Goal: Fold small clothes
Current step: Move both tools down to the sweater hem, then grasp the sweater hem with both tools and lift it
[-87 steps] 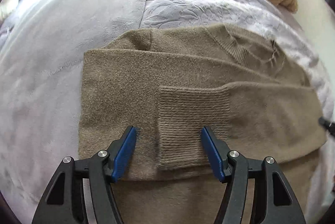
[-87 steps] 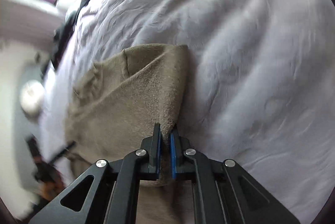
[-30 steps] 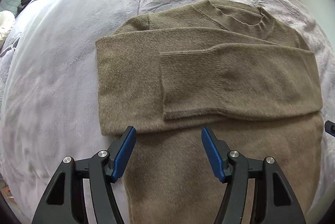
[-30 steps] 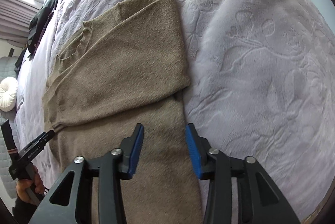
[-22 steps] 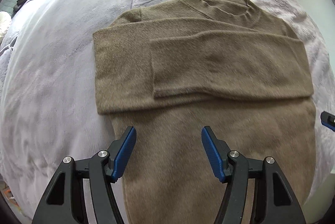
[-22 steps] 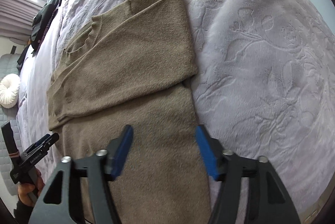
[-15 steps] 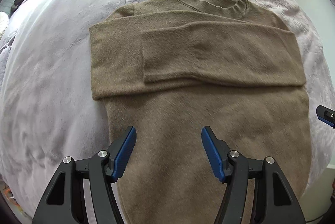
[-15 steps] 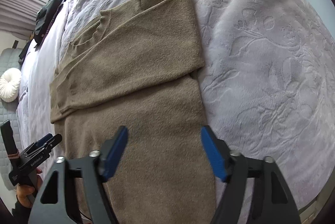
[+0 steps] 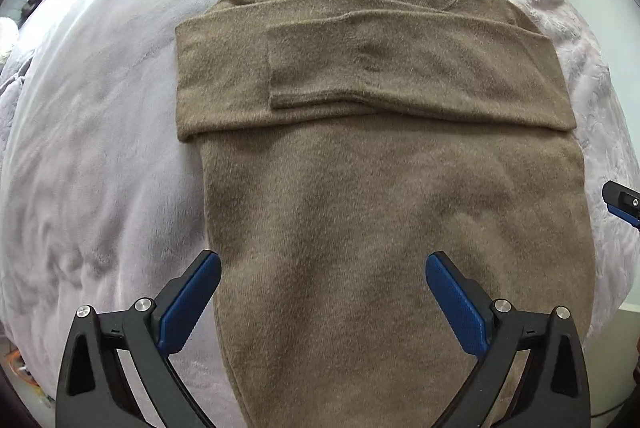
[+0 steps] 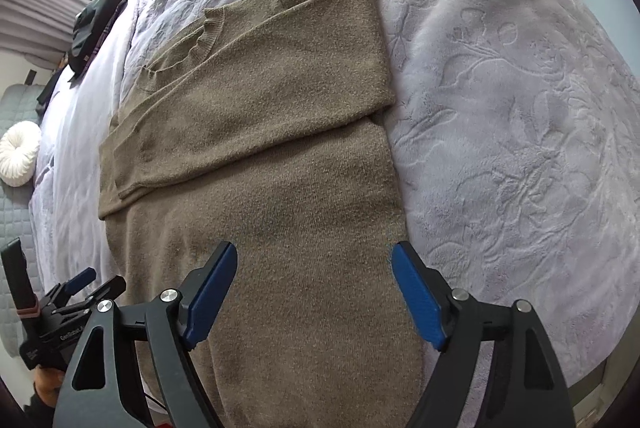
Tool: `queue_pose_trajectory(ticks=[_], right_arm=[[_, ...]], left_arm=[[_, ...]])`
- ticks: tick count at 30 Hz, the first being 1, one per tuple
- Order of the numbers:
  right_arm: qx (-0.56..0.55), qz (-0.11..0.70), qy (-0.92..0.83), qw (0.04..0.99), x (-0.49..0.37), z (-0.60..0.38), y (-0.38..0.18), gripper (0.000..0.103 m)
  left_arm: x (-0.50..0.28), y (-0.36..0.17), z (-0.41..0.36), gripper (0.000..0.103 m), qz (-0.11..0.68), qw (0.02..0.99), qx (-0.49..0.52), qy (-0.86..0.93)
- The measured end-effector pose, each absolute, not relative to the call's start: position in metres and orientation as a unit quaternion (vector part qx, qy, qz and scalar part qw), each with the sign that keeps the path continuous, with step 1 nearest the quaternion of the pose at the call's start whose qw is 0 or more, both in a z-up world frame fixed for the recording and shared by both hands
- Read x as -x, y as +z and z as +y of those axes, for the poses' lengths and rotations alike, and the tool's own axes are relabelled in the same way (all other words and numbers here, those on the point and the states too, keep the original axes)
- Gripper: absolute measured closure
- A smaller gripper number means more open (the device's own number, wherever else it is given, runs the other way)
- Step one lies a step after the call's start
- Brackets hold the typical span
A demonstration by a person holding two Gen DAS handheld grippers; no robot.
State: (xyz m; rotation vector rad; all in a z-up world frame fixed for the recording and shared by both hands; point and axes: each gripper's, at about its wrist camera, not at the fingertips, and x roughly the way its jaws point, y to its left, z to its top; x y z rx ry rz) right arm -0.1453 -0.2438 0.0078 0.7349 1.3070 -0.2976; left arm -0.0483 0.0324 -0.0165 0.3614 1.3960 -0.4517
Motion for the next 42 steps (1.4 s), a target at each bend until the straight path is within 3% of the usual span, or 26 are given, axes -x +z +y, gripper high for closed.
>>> queue_pose_trajectory(ticks=[6, 7, 9, 18, 35, 40, 42], right_arm=[[-0.299, 0.594, -0.111, 0.739, 0.145, -0.227, 0.014, 0.019], [-0.302, 0.594, -0.104, 0.738, 0.145, -0.224, 0.015, 0.009], [-0.311, 0.595, -0.095, 0.735, 0.145, -0.221, 0.015, 0.000], [-0.323, 0.611, -0.066, 0.720, 0.156, -0.211, 0.015, 0.000], [-0.460, 0.615, -0.032, 0.640, 0.234, -0.226, -0.022, 0.000], [-0.493, 0.620, -0.002, 0.610, 0.267, -0.226, -0.034, 0.020], [-0.493, 0.631, 0.007, 0.599, 0.278, -0.224, -0.039, 0.023]], left_arm=[[0.056, -0.020, 0.039, 0.000, 0.642, 0.722, -0.168, -0.198], [0.057, -0.021, 0.041, 0.000, 0.644, 0.720, -0.169, -0.195], [0.061, -0.024, 0.047, 0.000, 0.654, 0.712, -0.167, -0.195], [0.080, -0.029, 0.083, 0.000, 0.674, 0.691, -0.140, -0.219], [0.118, -0.056, 0.175, 0.000, 0.735, 0.614, -0.082, -0.276], [0.135, -0.066, 0.189, 0.000, 0.766, 0.563, -0.049, -0.307], [0.140, -0.069, 0.191, 0.000, 0.774, 0.546, -0.042, -0.318]])
